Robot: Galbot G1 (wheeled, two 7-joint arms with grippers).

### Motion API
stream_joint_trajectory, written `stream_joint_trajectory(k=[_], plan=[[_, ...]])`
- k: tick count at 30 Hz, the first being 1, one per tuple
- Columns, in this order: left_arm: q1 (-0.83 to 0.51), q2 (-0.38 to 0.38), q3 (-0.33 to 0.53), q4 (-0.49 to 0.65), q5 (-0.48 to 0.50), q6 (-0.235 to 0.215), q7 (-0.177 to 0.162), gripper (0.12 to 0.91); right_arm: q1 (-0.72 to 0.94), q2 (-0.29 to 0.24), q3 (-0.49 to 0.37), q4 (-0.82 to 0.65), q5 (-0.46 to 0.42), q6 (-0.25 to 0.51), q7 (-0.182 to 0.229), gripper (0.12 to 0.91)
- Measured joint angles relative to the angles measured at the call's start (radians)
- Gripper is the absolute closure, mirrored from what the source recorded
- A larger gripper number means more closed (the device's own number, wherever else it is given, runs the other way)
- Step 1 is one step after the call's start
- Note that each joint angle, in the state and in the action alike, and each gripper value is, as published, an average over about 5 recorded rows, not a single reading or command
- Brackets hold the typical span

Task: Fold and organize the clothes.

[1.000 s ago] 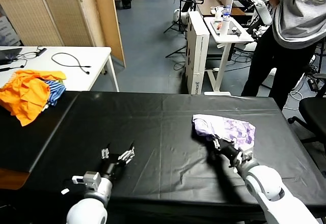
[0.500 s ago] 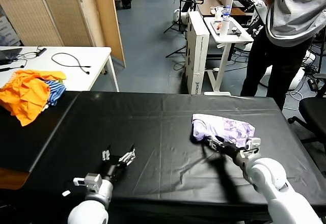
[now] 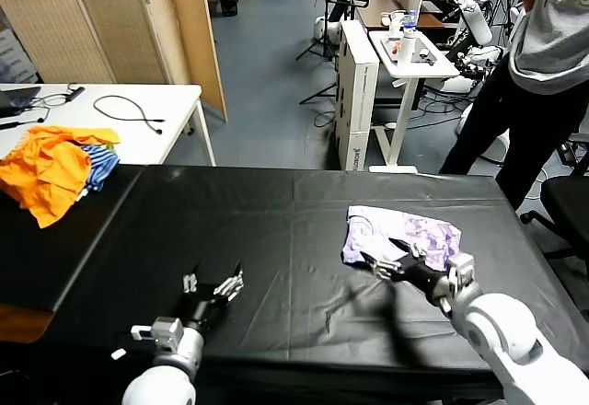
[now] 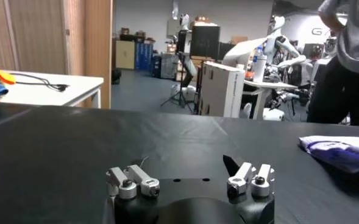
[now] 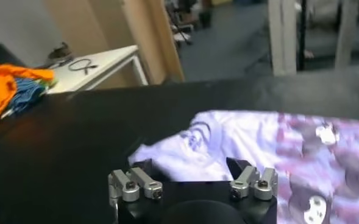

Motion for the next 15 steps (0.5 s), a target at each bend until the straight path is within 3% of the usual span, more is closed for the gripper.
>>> stream_joint_trajectory(k=[3, 9, 13, 15], plan=[[-0.002, 0.001, -0.003, -0.004, -0.003, 0.001, -0.002, 0.123, -0.044, -0.008, 0.017, 0.028, -0.05, 0.078, 0.041, 0.118], [0.005, 0.023, -0.009, -0.028, -0.029, 0.003, -0.006, 0.123, -0.116, 0.04, 0.047, 0.033, -0.011, 0.216, 0.156, 0.118], [0.027, 0.053, -0.023, -0.046, -0.047, 0.0, -0.004, 0.123, -0.176, 0.086, 0.075, 0.03, 0.006, 0.256, 0.234, 0.118], [0.039, 0.068, -0.03, -0.052, -0.049, -0.006, -0.002, 0.123, -0.207, 0.105, 0.095, 0.027, 0.016, 0.258, 0.251, 0.118]])
